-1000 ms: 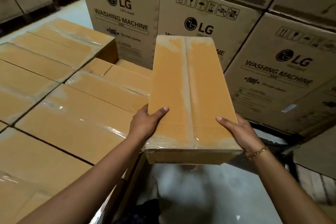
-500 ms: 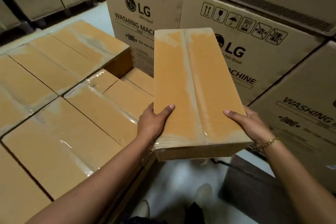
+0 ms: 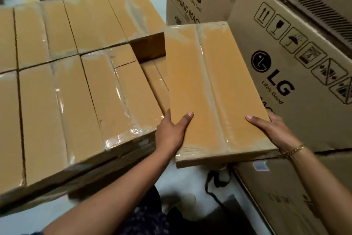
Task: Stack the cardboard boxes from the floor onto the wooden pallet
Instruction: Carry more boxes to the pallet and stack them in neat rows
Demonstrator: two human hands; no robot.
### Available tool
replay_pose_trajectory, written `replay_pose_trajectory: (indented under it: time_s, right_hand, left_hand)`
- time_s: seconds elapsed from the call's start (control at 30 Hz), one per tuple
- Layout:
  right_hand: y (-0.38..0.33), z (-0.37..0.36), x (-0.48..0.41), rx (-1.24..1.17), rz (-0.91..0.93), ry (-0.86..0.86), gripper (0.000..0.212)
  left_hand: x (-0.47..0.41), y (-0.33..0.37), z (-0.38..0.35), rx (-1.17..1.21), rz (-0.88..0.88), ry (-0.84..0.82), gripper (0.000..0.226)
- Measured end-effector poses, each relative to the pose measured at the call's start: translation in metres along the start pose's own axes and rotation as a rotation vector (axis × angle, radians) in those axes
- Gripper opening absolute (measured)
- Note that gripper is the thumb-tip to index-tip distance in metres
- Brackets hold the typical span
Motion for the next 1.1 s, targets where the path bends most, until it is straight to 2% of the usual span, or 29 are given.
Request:
replay_pose_trajectory:
  time_s: [0.07, 0.1, 0.2, 0.23, 0.33, 0.4, 0.43, 0.5, 0.53, 0.57, 0.7, 0.83, 0.97, 1.1]
  right_hand:
    - [0.007, 0.015, -0.014, 0.018, -0.012, -0.032, 0.025]
    - [0.009, 0.019, -0.020, 0.024, -0.020, -0.054, 0.035]
    - [0.022, 0.027, -0.042, 0.090, -0.020, -0.085, 0.081]
    - [0.029, 0.029, -0.050, 0.123, -0.016, -0.097, 0.084]
    - [0.039, 0.023, -0.068, 0.140, -0.018, -0.142, 0.049]
    - [0.044, 0.018, -0.080, 0.124, -0.042, -0.166, 0.043]
    - [0.045, 0.015, -0.084, 0.121, -0.053, -0.180, 0.051]
    - [0.053, 0.012, -0.097, 0.131, -0.055, -0.198, 0.084]
    - [0.057, 0.011, -0.105, 0.139, -0.069, -0.200, 0.094]
    - [0.061, 0.009, -0.113, 0.144, -0.076, -0.209, 0.093]
    - [0.080, 0.004, -0.140, 0.141, -0.077, -0.245, 0.063]
    - [0.107, 0.004, -0.160, 0.187, -0.043, -0.248, 0.057]
    - [0.126, -0.001, -0.177, 0.200, -0.005, -0.263, 0.035]
    - [0.142, -0.006, -0.192, 0.191, 0.005, -0.287, 0.033]
  left_hand:
    - [-0.002, -0.003, -0.016, 0.021, 0.009, 0.032, 0.081]
    - [-0.003, -0.005, -0.023, 0.031, 0.019, 0.047, 0.076]
    - [-0.011, -0.015, -0.038, 0.049, 0.058, 0.084, 0.073]
    - [-0.014, -0.019, -0.041, 0.059, 0.073, 0.095, 0.069]
    - [-0.022, -0.032, -0.048, 0.097, 0.098, 0.113, 0.061]
    - [-0.028, -0.045, -0.052, 0.109, 0.125, 0.132, 0.065]
    - [-0.031, -0.051, -0.054, 0.119, 0.148, 0.144, 0.066]
    - [-0.039, -0.064, -0.059, 0.158, 0.185, 0.163, 0.067]
    - [-0.042, -0.070, -0.061, 0.183, 0.200, 0.171, 0.067]
    - [-0.046, -0.076, -0.062, 0.204, 0.212, 0.178, 0.066]
    - [-0.059, -0.096, -0.071, 0.259, 0.240, 0.201, 0.059]
    - [-0.067, -0.113, -0.084, 0.301, 0.253, 0.235, 0.058]
    - [-0.070, -0.131, -0.093, 0.378, 0.257, 0.282, 0.059]
    - [-0.076, -0.146, -0.101, 0.421, 0.263, 0.321, 0.054]
Point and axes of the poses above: each hand's wrist, its own x-axis away from the middle knuckle, its own z-axis out of the back of the hand, y = z × x, the point moved 1 cm from there along -x, towards the middle knuckle, and after that the axes turned 13 degrees about -y, right-handed, at the moved point
